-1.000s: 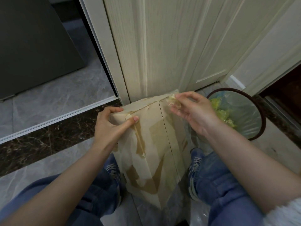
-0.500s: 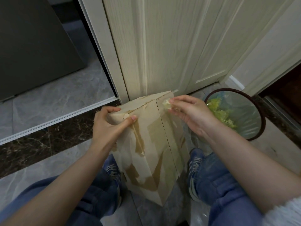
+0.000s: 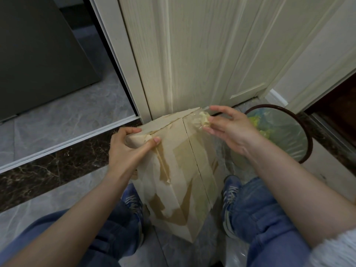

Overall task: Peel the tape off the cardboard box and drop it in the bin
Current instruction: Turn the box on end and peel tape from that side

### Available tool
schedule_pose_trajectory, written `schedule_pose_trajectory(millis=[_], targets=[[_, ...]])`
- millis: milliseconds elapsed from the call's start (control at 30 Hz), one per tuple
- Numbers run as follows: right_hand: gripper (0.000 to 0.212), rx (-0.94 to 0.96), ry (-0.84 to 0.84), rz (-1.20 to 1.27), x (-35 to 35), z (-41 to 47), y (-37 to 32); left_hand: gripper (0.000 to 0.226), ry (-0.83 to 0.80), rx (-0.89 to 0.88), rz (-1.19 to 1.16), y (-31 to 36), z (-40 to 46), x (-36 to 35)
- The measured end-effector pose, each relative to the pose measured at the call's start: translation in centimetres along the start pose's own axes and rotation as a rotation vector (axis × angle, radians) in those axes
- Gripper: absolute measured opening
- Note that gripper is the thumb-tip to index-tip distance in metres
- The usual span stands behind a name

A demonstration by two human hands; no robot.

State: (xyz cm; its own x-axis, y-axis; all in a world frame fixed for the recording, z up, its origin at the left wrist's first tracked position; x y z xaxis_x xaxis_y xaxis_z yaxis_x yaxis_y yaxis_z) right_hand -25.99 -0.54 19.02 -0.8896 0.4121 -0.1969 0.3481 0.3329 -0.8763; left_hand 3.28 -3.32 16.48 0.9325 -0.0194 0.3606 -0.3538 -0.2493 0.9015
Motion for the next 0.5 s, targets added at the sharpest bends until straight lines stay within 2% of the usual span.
schedule_pose_trajectory(millis=[67,133,500], targets=[[0.045,0.029,-0.041,-0.038,-0.46,-0.11,-0.03,0.072,0.0,0.001,-0.002,-0.09,0.03,0.01],[0.047,0.053,-0.04,-0.119,-0.56,-0.1,0.01,0.071,-0.001,0.0,-0.007,-0.13,0.04,0.02],[0.013,0.08,-0.068,-0.153,-0.89,0.17,0.33,0.07,-0.001,-0.006,-0.02,0.12,-0.05,0.03]])
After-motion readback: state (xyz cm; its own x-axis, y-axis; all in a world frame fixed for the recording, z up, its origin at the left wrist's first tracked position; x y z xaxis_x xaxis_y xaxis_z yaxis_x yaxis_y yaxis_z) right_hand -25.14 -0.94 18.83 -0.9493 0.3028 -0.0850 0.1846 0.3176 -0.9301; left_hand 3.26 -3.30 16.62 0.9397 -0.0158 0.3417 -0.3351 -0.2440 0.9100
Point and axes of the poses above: each hand's wrist, its own z-axis towards the middle knuckle, its own x-axis out of the back of the hand, y = z × x, the point moved 7 cm from there along z, towards the middle knuckle, and after that the axes turned 2 degrees about x, right-handed, at the moved point
